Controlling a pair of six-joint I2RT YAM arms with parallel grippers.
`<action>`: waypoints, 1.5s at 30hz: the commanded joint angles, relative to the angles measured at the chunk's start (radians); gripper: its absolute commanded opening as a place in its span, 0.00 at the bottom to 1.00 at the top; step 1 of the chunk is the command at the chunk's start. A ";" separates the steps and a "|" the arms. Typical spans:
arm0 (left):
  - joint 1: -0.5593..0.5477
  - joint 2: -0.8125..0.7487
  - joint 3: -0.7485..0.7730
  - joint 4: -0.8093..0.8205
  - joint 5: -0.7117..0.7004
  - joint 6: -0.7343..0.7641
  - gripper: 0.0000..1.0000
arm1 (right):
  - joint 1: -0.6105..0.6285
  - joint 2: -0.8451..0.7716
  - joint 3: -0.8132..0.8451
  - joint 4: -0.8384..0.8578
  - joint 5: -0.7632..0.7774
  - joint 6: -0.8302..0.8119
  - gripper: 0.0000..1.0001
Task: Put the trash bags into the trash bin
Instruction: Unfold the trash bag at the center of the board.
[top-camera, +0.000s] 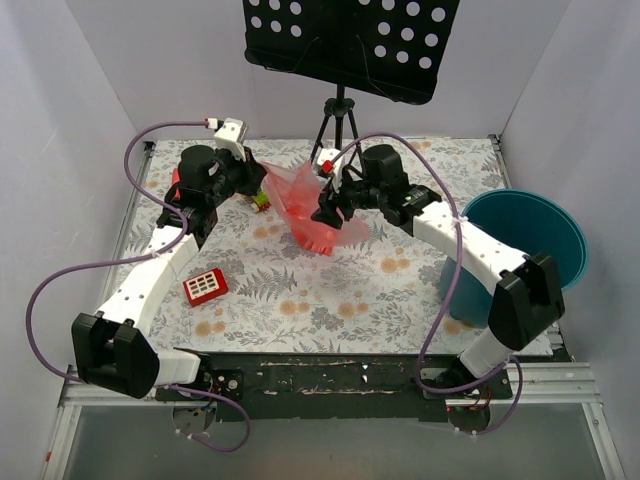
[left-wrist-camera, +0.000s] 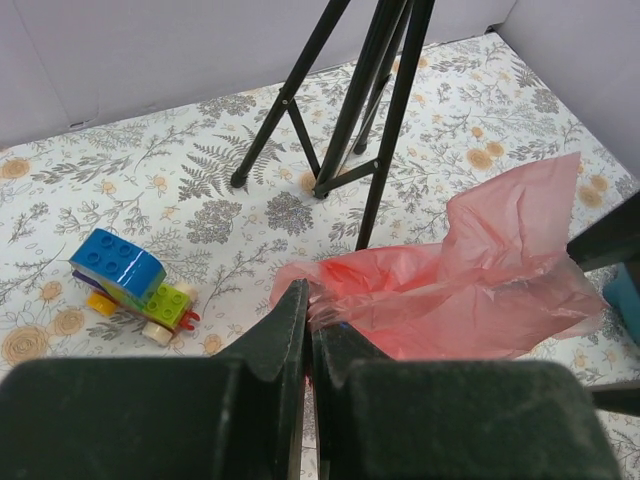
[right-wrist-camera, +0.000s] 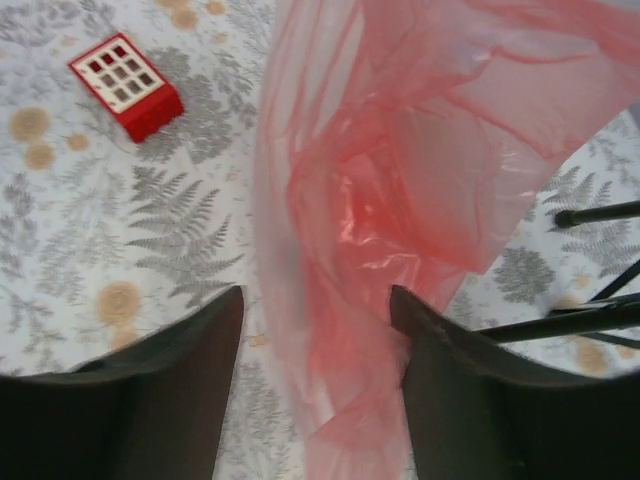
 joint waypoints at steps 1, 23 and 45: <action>0.000 -0.055 0.029 -0.011 0.011 0.016 0.00 | 0.014 0.050 0.090 0.144 0.120 0.059 0.52; 0.009 -0.092 -0.051 -0.074 -0.250 0.203 0.00 | -0.247 -0.183 -0.074 0.048 0.536 0.094 0.01; -0.031 -0.152 -0.034 -0.025 0.216 0.295 0.68 | -0.166 -0.194 0.046 -0.017 0.335 -0.008 0.01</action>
